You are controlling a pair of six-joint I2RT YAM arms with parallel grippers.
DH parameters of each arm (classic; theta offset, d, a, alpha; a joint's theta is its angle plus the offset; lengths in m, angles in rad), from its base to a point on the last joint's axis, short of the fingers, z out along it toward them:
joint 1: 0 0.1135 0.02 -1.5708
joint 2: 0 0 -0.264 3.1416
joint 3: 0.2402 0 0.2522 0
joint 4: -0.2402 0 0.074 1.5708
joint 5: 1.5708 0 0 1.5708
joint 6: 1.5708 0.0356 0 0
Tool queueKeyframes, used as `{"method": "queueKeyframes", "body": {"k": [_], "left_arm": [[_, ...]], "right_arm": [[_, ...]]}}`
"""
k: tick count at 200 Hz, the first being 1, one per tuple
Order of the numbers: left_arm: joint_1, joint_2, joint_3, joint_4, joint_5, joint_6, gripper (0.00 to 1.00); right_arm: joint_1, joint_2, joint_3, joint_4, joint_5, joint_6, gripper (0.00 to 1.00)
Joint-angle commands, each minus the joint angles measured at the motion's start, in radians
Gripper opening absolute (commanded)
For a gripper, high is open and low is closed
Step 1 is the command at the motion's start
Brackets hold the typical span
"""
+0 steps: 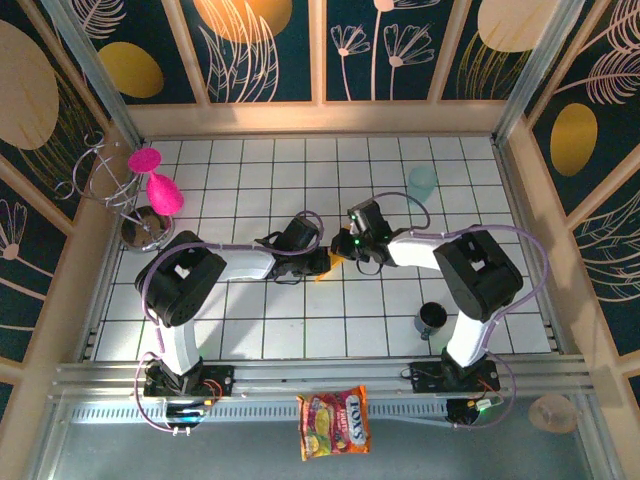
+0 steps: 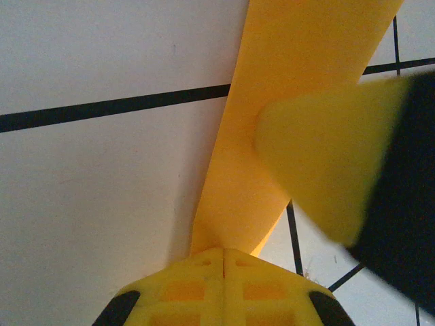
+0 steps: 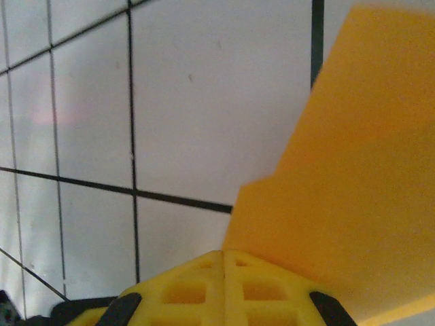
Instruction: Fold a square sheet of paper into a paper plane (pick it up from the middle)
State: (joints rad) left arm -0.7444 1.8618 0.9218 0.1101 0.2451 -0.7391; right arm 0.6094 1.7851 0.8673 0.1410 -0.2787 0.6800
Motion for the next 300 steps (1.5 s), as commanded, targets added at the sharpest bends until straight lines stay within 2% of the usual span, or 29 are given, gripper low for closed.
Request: {"method": "queueKeyframes", "body": {"k": [1,46,86,123,160,185,207,231,273,300], "left_arm": [[-0.002,0.051,-0.042,-0.125,-0.016,-0.016,0.0],[-0.001,0.042,-0.076,-0.138,-0.036,-0.04,0.0],[-0.001,0.028,-0.165,-0.104,-0.035,-0.092,0.0],[-0.003,0.011,-0.207,-0.075,-0.023,-0.111,0.0],[-0.002,0.002,-0.144,-0.07,0.005,-0.071,0.0],[-0.002,-0.029,-0.051,-0.084,0.029,-0.036,0.0],[-0.001,-0.083,0.036,-0.106,0.016,-0.01,0.1],[0.024,-0.141,0.073,-0.107,-0.012,-0.005,0.25],[0.101,-0.307,-0.037,-0.101,-0.09,-0.003,0.47],[0.147,-0.391,-0.142,-0.083,-0.149,-0.003,0.6]], "right_arm": [[0.006,0.033,-0.035,0.025,0.034,0.035,0.05],[-0.057,0.045,-0.092,0.077,0.085,0.014,0.04],[-0.231,0.017,-0.162,0.182,0.11,-0.037,0.05],[-0.331,0.01,-0.166,0.212,0.111,-0.066,0.05],[-0.353,-0.029,-0.166,0.229,0.128,-0.089,0.05],[-0.338,-0.115,-0.168,0.211,0.12,-0.089,0.07],[-0.305,-0.198,-0.153,0.137,0.138,-0.091,0.1],[-0.239,-0.258,-0.131,0.045,0.169,-0.079,0.18],[-0.105,-0.268,-0.05,-0.152,0.228,0.004,0.35],[-0.014,-0.223,0.042,-0.326,0.328,0.093,0.44]]}}
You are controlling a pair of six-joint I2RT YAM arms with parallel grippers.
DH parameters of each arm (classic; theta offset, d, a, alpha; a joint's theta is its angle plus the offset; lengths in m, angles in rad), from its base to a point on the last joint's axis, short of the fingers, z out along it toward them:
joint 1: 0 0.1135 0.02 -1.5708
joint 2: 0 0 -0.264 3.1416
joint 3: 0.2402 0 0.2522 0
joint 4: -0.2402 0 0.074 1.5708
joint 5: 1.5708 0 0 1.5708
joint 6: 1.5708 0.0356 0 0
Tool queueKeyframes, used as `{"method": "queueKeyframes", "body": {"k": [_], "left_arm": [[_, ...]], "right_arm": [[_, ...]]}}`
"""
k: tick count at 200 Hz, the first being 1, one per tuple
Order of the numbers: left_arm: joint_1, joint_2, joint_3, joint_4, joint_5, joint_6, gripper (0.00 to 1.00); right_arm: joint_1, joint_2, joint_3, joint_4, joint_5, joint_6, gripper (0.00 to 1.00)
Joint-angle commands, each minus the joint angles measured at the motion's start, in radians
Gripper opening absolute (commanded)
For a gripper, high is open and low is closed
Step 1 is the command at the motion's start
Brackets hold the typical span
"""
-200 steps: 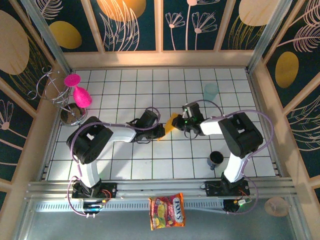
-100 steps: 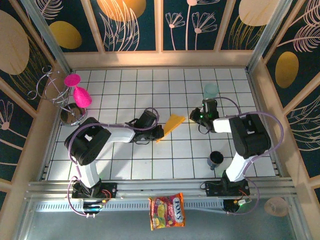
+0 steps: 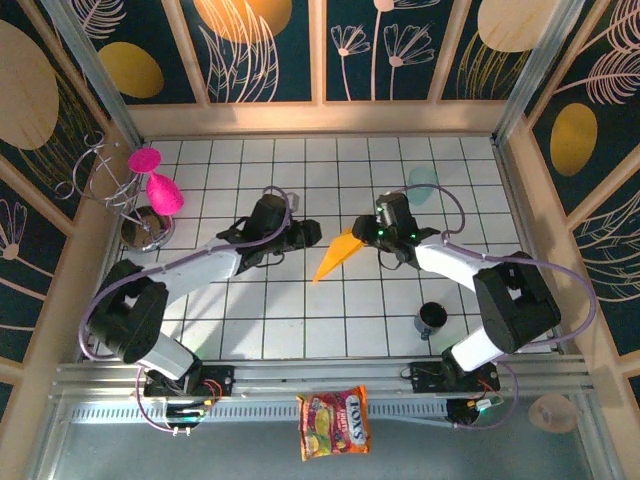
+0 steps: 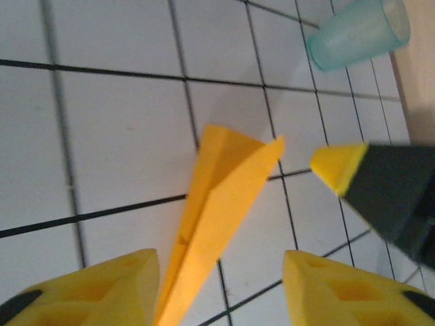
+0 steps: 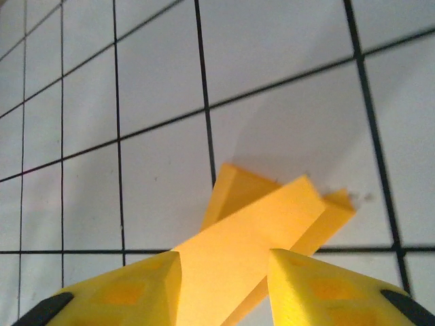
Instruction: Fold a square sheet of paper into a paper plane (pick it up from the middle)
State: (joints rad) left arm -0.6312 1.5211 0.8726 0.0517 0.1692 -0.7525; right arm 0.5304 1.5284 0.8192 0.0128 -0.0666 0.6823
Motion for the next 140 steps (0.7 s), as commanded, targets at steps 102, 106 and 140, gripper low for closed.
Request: {"method": "queueKeyframes", "body": {"k": [102,106,140], "left_arm": [[0.091,-0.193,-0.329,0.042,-0.221,0.055,0.99],[0.091,-0.193,-0.332,0.042,-0.221,0.056,0.99],[0.093,-0.188,-0.337,0.042,-0.229,0.06,0.99]], "right_arm": [[0.278,0.392,0.495,-0.569,0.41,0.279,0.66],[0.279,0.4,0.502,-0.578,0.416,0.282,0.66],[0.285,0.418,0.529,-0.635,0.441,0.322,0.61]]}}
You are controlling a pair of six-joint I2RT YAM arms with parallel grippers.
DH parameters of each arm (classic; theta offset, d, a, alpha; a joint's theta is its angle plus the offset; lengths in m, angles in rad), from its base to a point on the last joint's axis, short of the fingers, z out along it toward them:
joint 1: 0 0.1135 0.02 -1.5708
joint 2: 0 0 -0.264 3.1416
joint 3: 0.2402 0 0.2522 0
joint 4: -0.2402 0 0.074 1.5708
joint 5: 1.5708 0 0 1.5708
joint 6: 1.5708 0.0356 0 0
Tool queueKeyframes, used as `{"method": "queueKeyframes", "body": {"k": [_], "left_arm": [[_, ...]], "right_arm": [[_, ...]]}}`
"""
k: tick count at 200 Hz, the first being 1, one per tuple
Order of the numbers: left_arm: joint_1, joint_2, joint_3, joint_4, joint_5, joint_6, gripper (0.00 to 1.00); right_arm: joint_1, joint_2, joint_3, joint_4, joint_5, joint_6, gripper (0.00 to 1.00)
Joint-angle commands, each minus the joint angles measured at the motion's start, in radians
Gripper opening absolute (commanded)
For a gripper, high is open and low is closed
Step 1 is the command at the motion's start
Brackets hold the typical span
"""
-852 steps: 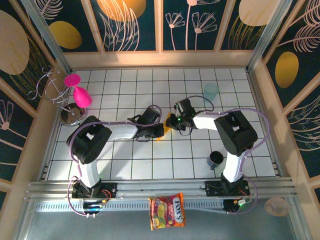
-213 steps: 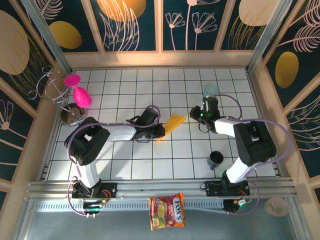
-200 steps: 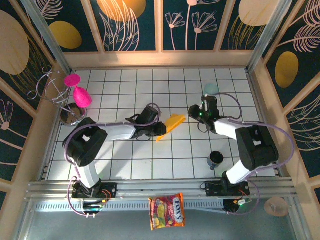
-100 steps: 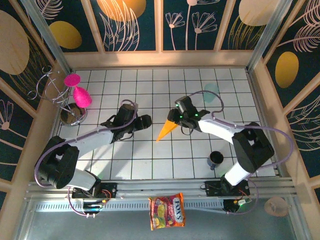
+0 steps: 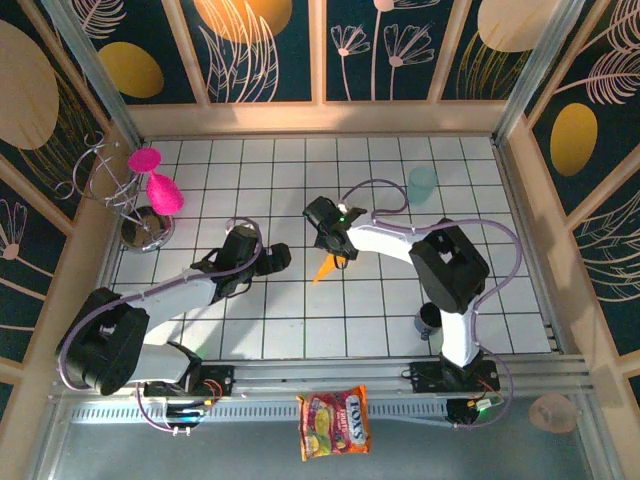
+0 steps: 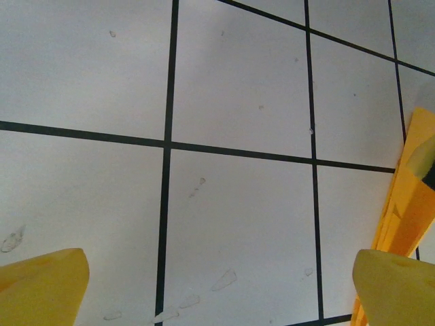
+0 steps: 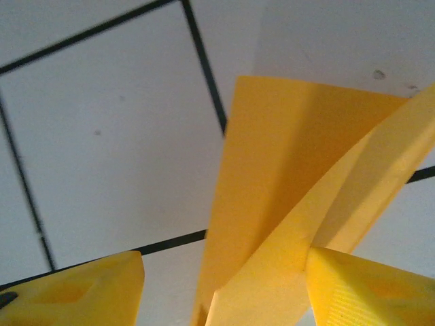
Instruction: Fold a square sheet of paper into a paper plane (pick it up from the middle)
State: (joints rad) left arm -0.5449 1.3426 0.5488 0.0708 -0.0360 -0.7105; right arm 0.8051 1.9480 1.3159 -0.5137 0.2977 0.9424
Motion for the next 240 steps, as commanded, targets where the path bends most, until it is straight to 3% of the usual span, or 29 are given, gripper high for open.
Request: {"method": "queueKeyframes", "body": {"k": [1,50,107,171,215,240], "left_arm": [[0.006,-0.009,-0.013,0.023,-0.024,0.019,0.99],[0.007,0.024,0.011,0.024,-0.006,0.02,0.99],[0.007,0.042,0.03,0.008,-0.007,0.02,0.99],[0.007,0.062,0.047,0.002,-0.001,0.02,0.99],[0.007,0.061,0.054,-0.005,-0.004,0.009,0.99],[0.01,0.043,0.053,-0.008,-0.017,-0.008,0.99]], "right_arm": [[0.011,-0.002,0.032,-0.109,0.078,0.063,0.61],[0.016,-0.109,-0.043,-0.086,0.115,0.128,0.52],[0.013,-0.127,-0.088,-0.066,0.087,0.143,0.39],[0.005,-0.133,-0.121,-0.038,0.052,0.15,0.36],[-0.001,-0.144,-0.133,-0.031,0.053,0.159,0.25],[-0.001,-0.158,-0.132,-0.029,0.069,0.145,0.13]]}}
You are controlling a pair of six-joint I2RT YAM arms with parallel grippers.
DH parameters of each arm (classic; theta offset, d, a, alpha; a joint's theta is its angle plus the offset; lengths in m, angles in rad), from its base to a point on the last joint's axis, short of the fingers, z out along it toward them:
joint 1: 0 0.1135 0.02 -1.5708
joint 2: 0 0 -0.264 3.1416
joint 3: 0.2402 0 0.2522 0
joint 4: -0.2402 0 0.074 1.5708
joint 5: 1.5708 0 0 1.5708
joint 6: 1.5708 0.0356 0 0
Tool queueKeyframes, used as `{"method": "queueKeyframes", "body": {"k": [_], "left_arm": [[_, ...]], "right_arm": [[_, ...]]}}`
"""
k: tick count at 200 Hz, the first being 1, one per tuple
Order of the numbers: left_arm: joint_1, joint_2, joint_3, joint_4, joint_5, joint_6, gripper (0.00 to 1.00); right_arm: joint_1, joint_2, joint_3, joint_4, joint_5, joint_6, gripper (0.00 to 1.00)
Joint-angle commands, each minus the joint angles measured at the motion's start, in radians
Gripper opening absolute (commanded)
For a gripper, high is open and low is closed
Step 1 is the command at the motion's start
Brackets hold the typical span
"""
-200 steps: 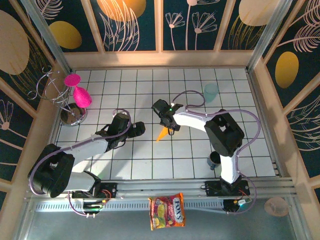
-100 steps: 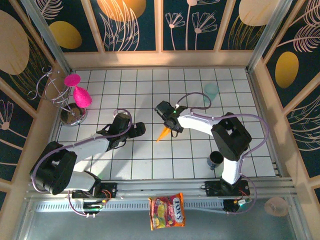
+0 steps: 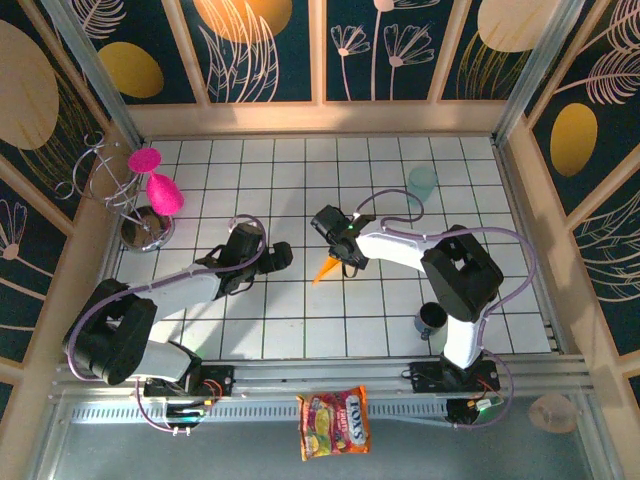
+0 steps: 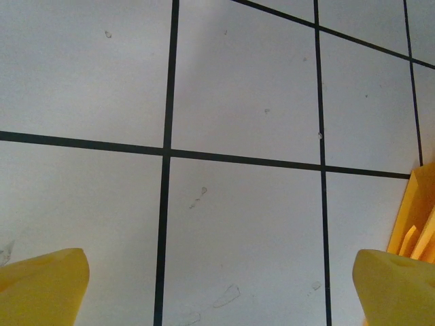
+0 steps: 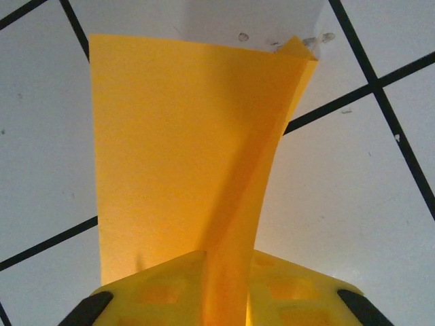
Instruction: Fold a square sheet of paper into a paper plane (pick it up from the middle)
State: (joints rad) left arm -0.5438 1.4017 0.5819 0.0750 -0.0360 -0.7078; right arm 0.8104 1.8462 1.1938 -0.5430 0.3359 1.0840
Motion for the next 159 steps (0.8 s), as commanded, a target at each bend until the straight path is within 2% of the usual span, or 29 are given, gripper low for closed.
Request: {"method": "queueKeyframes", "body": {"k": [1,25,62,84,101,143,159], "left_arm": [[0.008,-0.017,0.019,-0.012,-0.018,-0.011,0.99],[0.022,-0.045,0.009,-0.011,-0.024,-0.032,0.99],[0.067,-0.104,-0.026,0.014,0.008,-0.082,0.99],[0.107,-0.154,-0.065,0.048,0.047,-0.125,0.99],[0.133,-0.197,-0.095,0.078,0.07,-0.161,0.99],[0.171,-0.306,-0.166,0.143,0.088,-0.264,0.97],[0.171,-0.316,-0.175,0.167,0.118,-0.277,0.96]], "right_arm": [[-0.007,-0.056,-0.01,0.0,0.032,0.003,0.12],[-0.007,-0.088,-0.01,0.039,0.049,-0.063,0.0],[-0.018,-0.172,-0.023,0.251,-0.055,-0.343,0.0],[-0.026,-0.213,-0.057,0.409,-0.207,-0.484,0.0],[-0.03,-0.229,-0.096,0.521,-0.315,-0.531,0.0],[-0.071,-0.212,-0.229,0.801,-0.622,-0.499,0.0],[-0.076,-0.185,-0.263,0.876,-0.703,-0.48,0.0]]}}
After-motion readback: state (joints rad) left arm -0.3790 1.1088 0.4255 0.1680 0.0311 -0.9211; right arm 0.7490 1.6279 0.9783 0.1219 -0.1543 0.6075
